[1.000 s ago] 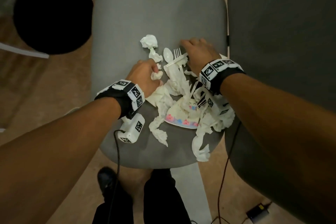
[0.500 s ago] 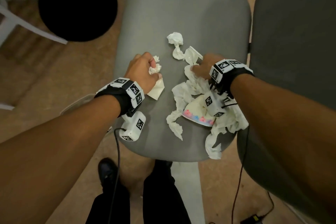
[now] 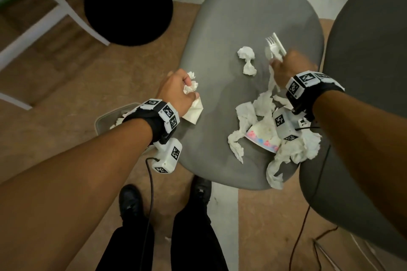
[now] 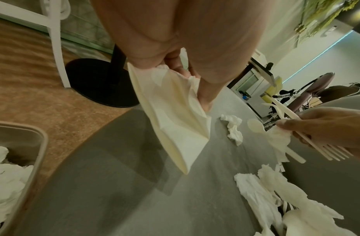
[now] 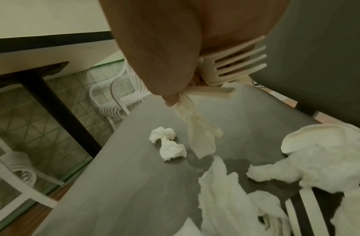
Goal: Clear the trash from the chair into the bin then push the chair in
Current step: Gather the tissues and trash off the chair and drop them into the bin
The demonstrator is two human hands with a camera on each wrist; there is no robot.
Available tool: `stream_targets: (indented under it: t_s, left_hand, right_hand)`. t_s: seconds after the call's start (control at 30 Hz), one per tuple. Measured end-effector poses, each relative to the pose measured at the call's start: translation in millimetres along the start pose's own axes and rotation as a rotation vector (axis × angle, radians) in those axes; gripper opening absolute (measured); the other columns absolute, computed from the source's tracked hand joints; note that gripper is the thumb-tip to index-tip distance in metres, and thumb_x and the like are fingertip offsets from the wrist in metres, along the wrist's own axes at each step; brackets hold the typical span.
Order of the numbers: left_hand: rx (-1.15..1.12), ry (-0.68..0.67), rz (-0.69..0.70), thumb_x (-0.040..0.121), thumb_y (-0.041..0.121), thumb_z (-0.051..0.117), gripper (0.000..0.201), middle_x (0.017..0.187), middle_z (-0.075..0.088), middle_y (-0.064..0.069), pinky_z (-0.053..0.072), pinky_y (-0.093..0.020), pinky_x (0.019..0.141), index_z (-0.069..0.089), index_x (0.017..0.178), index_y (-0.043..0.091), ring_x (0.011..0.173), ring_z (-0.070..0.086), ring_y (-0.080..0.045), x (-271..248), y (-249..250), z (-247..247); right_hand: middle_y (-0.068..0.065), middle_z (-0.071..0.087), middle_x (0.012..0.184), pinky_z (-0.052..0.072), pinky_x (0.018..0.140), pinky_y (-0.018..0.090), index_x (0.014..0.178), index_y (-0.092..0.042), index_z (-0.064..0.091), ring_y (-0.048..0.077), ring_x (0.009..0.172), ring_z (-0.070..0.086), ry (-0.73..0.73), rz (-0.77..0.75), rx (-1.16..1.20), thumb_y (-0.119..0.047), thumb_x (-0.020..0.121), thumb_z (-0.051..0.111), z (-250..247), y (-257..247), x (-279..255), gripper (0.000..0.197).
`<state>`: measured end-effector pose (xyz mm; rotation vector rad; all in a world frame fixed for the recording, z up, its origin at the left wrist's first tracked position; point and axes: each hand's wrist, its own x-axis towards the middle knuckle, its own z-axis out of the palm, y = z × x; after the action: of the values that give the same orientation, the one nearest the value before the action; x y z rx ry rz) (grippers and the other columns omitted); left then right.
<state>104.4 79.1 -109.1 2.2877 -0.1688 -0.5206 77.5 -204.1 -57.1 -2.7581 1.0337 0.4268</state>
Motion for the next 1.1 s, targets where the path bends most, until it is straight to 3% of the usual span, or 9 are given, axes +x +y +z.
stream_targets:
  t_s: [0.13,0.33,0.47,0.57,0.7,0.8,0.9,1.03,1.1]
  left_hand:
    - [-0.044,0.020,-0.011,0.076,0.022,0.078,0.029,0.099,0.049,0.003,0.034,-0.022,0.068,0.053,0.089,0.021,0.082,0.050,-0.016,-10,-13,-12]
    - [-0.099,0.104,-0.092,0.076,0.022,0.079,0.029,0.093,0.049,0.007,0.028,-0.009,0.055,0.054,0.090,0.018,0.077,0.048,-0.012,-28,-40,-30]
    - [-0.118,0.161,-0.146,0.076,0.021,0.079,0.026,0.080,0.049,0.010,0.030,-0.008,0.050,0.057,0.087,0.017,0.068,0.048,-0.010,-37,-72,-45]
    - [-0.117,0.172,-0.222,0.075,0.019,0.077,0.024,0.077,0.052,0.011,0.029,-0.010,0.050,0.058,0.089,0.017,0.067,0.049,-0.011,-42,-107,-55]
    - [-0.120,0.192,-0.330,0.076,0.020,0.077,0.025,0.076,0.052,0.014,0.031,-0.009,0.049,0.058,0.092,0.018,0.066,0.051,-0.006,-52,-168,-64]
    - [-0.148,0.174,-0.403,0.077,0.020,0.079,0.029,0.072,0.049,0.015,0.033,-0.008,0.046,0.054,0.090,0.018,0.062,0.047,-0.002,-57,-222,-65]
    - [-0.127,0.184,-0.444,0.076,0.024,0.080,0.031,0.070,0.049,0.014,0.029,-0.011,0.046,0.052,0.088,0.019,0.064,0.051,-0.012,-58,-253,-63]
    - [-0.172,0.230,-0.482,0.082,0.021,0.076,0.028,0.071,0.047,0.012,0.033,-0.005,0.045,0.051,0.092,0.016,0.059,0.045,-0.001,-54,-291,-50]
    - [-0.188,0.270,-0.512,0.087,0.023,0.070,0.022,0.079,0.054,0.004,0.034,-0.008,0.049,0.052,0.097,0.015,0.066,0.053,-0.013,-49,-301,-45]
  right_hand:
    - [0.023,0.062,0.121,0.049,0.094,0.049,0.124,-0.004,0.048,0.045,0.109,0.060,-0.013,0.009,0.121,-0.041,0.102,0.037,6,-22,-27,0.044]
    - [0.025,0.064,0.114,0.037,0.076,0.033,0.126,0.000,0.048,0.041,0.106,0.061,-0.231,-0.264,0.243,-0.032,0.106,0.036,38,-100,-94,0.039]
    - [0.021,0.063,0.117,0.035,0.076,0.029,0.124,-0.002,0.049,0.037,0.105,0.061,-0.402,-0.380,0.290,-0.031,0.106,0.035,77,-164,-134,0.037]
    - [0.018,0.064,0.112,0.042,0.077,0.031,0.119,-0.003,0.053,0.032,0.096,0.061,-0.477,-0.396,0.300,-0.030,0.104,0.037,108,-205,-153,0.035]
    - [0.014,0.065,0.102,0.053,0.084,0.037,0.115,-0.003,0.060,0.032,0.096,0.065,-0.554,-0.421,0.293,-0.033,0.103,0.038,154,-244,-170,0.038]
    - [0.008,0.064,0.093,0.055,0.082,0.037,0.117,-0.007,0.058,0.027,0.084,0.064,-0.594,-0.416,0.267,-0.034,0.103,0.038,201,-269,-179,0.037]
    - [0.010,0.067,0.101,0.056,0.084,0.040,0.125,-0.009,0.055,0.028,0.088,0.066,-0.602,-0.376,0.269,-0.038,0.102,0.040,235,-276,-180,0.040]
    - [0.008,0.063,0.107,0.045,0.078,0.031,0.123,-0.008,0.055,0.025,0.094,0.060,-0.622,-0.333,0.296,-0.036,0.103,0.046,278,-285,-183,0.036]
    - [0.007,0.066,0.110,0.047,0.079,0.031,0.121,-0.010,0.059,0.025,0.096,0.063,-0.630,-0.341,0.286,-0.037,0.100,0.052,297,-289,-180,0.034]
